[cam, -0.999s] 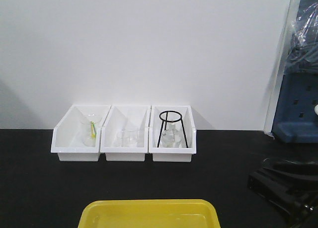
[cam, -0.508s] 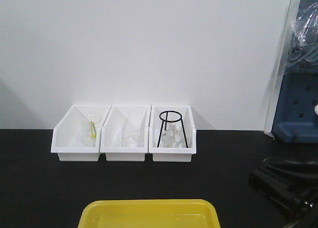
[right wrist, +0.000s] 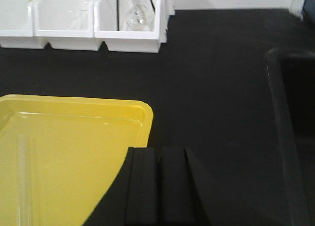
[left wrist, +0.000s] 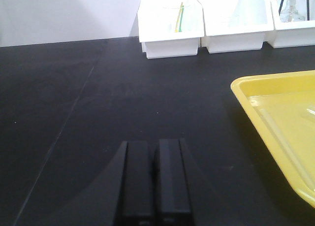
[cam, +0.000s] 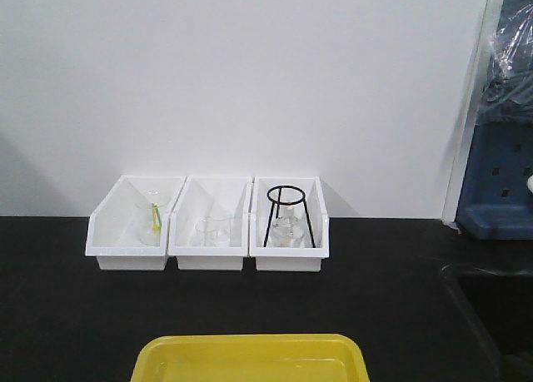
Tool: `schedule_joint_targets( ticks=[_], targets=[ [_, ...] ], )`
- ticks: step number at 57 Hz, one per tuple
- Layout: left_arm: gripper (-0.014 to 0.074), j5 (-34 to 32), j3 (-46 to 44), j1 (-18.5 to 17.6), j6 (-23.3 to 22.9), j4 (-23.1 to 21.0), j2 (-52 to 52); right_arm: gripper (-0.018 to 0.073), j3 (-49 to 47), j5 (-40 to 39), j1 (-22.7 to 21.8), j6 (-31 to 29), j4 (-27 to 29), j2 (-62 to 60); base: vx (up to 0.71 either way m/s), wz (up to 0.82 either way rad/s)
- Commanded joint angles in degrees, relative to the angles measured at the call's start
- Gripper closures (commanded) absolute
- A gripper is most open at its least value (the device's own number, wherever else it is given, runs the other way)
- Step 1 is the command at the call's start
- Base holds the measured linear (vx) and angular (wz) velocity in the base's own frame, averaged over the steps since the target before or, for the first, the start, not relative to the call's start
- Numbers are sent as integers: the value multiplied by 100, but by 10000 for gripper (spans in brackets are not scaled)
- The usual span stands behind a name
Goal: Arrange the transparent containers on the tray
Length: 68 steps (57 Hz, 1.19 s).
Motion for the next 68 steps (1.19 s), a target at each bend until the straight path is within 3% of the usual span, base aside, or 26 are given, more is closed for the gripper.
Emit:
schedule_joint_targets(
  ticks=[1, 14, 25, 29, 37, 48, 68],
  targets=[
    [603, -480, 217, -2, -31, -47, -137, 572, 236, -773, -295, -343, 113, -538, 0, 0],
    [603, -480, 217, -2, -31, -47, -137, 572, 2279, -2464, -1655, -497, 266, -2287, 0, 0],
    [603, -480, 217, -2, -31, -47, -137, 571, 3459, -2697, -2292, -997, 1083, -3663, 0, 0],
    [603, -480, 217, -2, -31, -47, -137, 571, 3429, -2300, -2344, -1364, 1327, -3987, 0, 0],
    [603, -480, 217, -2, -31, -47, -137, 571, 3435, -2421, -2349, -2047, 1555, -4101, 0, 0],
    [603, -480, 217, -2, -31, -47, -137, 571, 3435, -2496, -2349, -2014, 1916, -4101, 0, 0],
    [603, -480, 217, -2, -31, -47, -137, 571, 3435, -2496, -2349, -2014, 1899, -4101, 0, 0]
  ],
)
